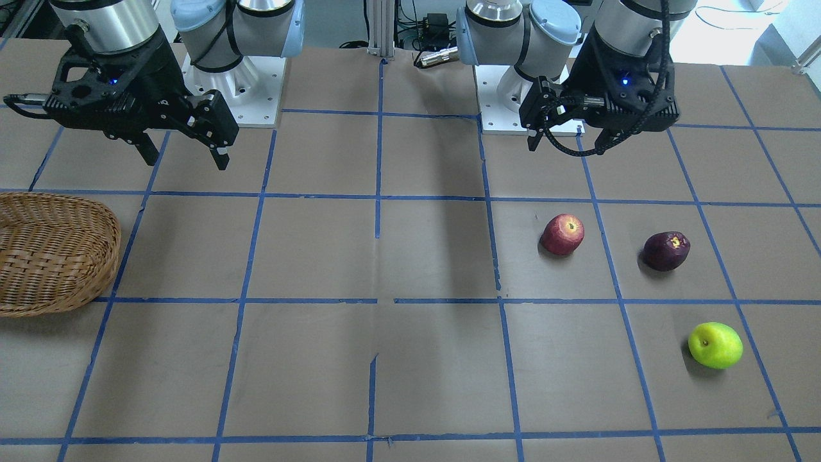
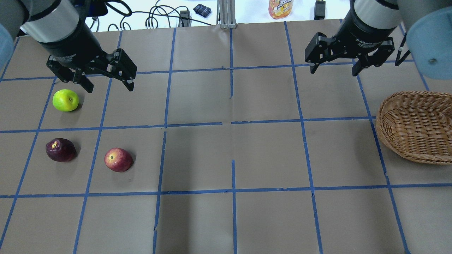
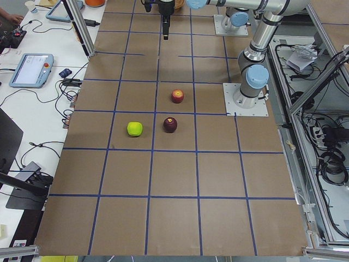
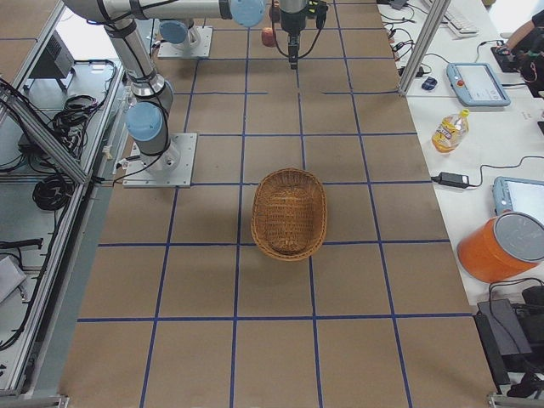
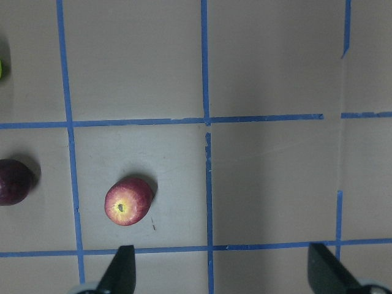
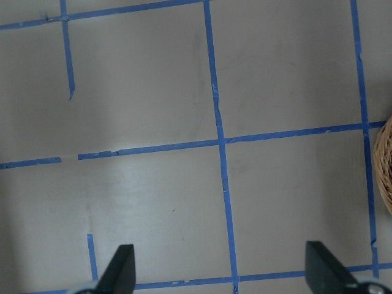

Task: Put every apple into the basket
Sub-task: 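Reach the left gripper down to the red apple, then close the left gripper on the red apple and lift it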

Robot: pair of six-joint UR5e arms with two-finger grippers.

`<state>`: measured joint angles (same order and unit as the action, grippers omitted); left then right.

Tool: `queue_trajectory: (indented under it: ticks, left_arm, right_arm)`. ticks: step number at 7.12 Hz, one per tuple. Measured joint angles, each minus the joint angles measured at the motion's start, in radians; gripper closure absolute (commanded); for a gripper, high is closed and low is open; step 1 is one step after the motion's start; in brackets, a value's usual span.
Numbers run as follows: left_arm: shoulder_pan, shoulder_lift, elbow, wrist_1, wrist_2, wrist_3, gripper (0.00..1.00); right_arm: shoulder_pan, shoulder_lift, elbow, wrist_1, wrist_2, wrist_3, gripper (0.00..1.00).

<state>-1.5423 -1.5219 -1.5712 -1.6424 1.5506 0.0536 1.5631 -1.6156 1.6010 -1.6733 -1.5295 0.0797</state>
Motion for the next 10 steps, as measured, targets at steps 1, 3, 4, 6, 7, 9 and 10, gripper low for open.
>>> queue_trajectory:
  ticks: [1, 3, 4, 6, 7, 9, 10]
  left_arm:
    - [0.002, 0.001, -0.047, 0.007, 0.000, 0.003, 0.00]
    - [0.032, -0.024, -0.201, 0.135, 0.008, 0.031, 0.00]
    - [0.068, -0.036, -0.296, 0.235, 0.015, 0.078, 0.00]
    - [0.164, -0.068, -0.427, 0.413, 0.019, 0.200, 0.00]
    - [0.214, -0.084, -0.465, 0.457, 0.019, 0.255, 0.00]
    - [0.287, -0.114, -0.524, 0.538, 0.019, 0.316, 0.00]
    - [0.312, -0.132, -0.557, 0.593, 0.017, 0.328, 0.00]
  right_arm:
    - [0.000, 0.000, -0.002, 0.000, -0.010, -0.028, 0.00]
    - [0.000, 0.000, -0.003, 0.002, -0.021, -0.048, 0.00]
    - [0.000, 0.000, -0.003, 0.003, -0.024, -0.050, 0.00]
    - [0.000, -0.001, -0.003, 0.004, -0.024, -0.051, 0.00]
    - [0.000, -0.001, -0.003, 0.005, -0.022, -0.051, 0.00]
    - [0.000, -0.001, -0.003, 0.006, -0.018, -0.052, 0.00]
    - [0.000, 0.000, -0.003, 0.004, -0.017, -0.052, 0.00]
